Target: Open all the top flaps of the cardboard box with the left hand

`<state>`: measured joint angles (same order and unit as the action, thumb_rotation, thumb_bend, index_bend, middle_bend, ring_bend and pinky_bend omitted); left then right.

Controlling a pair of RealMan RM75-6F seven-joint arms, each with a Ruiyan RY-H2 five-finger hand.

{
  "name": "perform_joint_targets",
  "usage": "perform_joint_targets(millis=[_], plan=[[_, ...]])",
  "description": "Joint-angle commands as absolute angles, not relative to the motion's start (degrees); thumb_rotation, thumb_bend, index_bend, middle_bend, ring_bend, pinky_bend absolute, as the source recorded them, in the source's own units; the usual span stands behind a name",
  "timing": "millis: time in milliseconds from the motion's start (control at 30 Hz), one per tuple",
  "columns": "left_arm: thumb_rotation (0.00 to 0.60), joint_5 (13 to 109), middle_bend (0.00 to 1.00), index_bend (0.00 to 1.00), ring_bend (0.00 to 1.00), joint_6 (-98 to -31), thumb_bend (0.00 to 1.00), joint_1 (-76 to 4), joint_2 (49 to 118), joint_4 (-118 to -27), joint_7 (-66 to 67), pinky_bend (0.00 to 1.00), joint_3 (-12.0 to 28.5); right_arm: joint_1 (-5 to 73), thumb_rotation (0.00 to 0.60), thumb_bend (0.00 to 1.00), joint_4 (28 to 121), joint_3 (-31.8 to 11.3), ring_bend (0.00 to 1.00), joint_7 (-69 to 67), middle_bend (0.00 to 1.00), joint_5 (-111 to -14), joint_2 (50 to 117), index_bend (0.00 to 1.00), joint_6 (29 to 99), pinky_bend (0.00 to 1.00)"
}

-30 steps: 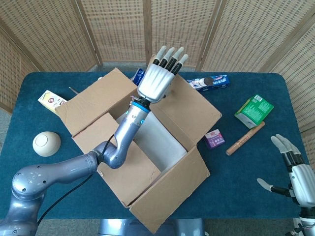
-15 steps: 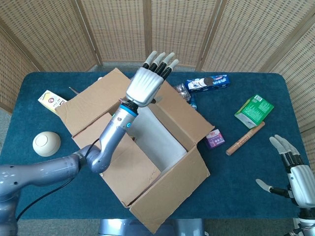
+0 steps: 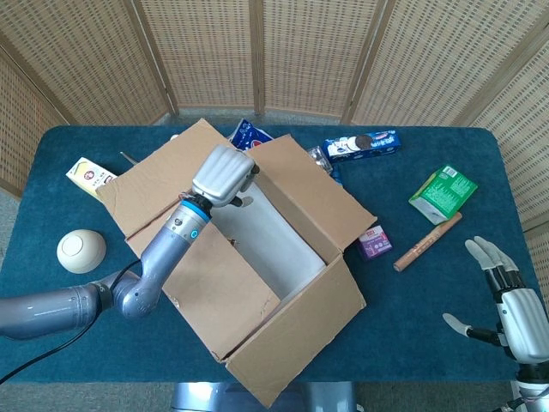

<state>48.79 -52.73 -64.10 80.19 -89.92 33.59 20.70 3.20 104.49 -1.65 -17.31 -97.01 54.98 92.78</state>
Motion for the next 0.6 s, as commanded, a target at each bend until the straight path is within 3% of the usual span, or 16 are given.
perform_joint_targets(millis=[33, 133, 267, 333, 600], plan=[[0.600, 46.2, 0.78, 0.84, 0.62, -53.7, 0.00, -64.5, 80.5, -91.3, 35.5, 0.69, 19.5, 3.2, 0.600, 0.00, 104.5, -1.6, 0.00, -17.2, 0.00, -97.2, 55.0, 0.00, 92.8, 0.12], [0.529, 45.1, 0.77, 0.86, 0.62, -55.0, 0.00, -65.0, 81.3, -91.6, 37.0, 0.70, 18.9, 3.1, 0.600, 0.00, 104.5, -1.5, 0.00, -17.3, 0.00, -97.4, 55.0, 0.00, 93.0, 0.12], [0.257, 44.6, 0.76, 0.86, 0.60, -55.7, 0.00, -65.6, 81.5, -92.0, 38.0, 0.69, 18.3, 3.0, 0.600, 0.00, 104.4, -1.6, 0.00, -17.5, 0.00, -97.4, 54.9, 0.00, 93.2, 0.12], [0.205, 44.3, 0.76, 0.86, 0.59, -56.0, 0.00, -65.9, 81.5, -92.2, 38.5, 0.69, 18.2, 3.0, 0.600, 0.00, 104.4, -1.6, 0.00, -17.6, 0.00, -97.4, 54.9, 0.00, 93.2, 0.12], [0.184, 42.9, 0.76, 0.86, 0.59, -55.6, 0.00, -66.8, 81.7, -91.7, 39.5, 0.71, 16.8, 3.1, 0.600, 0.00, 104.4, -1.5, 0.00, -17.7, 0.00, -97.7, 54.9, 0.00, 93.2, 0.12]])
